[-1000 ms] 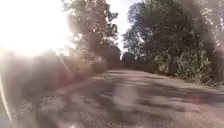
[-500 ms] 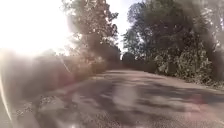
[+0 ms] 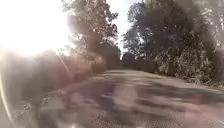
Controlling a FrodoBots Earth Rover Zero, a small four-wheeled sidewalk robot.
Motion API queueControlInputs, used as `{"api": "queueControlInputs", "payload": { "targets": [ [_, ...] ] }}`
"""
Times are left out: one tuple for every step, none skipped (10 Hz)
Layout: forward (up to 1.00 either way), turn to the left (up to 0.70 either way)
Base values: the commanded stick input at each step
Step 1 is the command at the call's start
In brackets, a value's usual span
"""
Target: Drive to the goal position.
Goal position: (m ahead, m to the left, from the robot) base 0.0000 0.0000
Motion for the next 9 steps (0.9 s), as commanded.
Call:
{"api": "queueControlInputs", "payload": {
  "targets": [
    [0.05,0.0],
    [0.05,0.0],
    [0.05,0.0],
    [0.05,0.0],
    [0.05,0.0],
    [0.05,0.0],
    [0.06,0.0],
    [0.05,0.0],
    [0.06,0.0]
  ]
}}
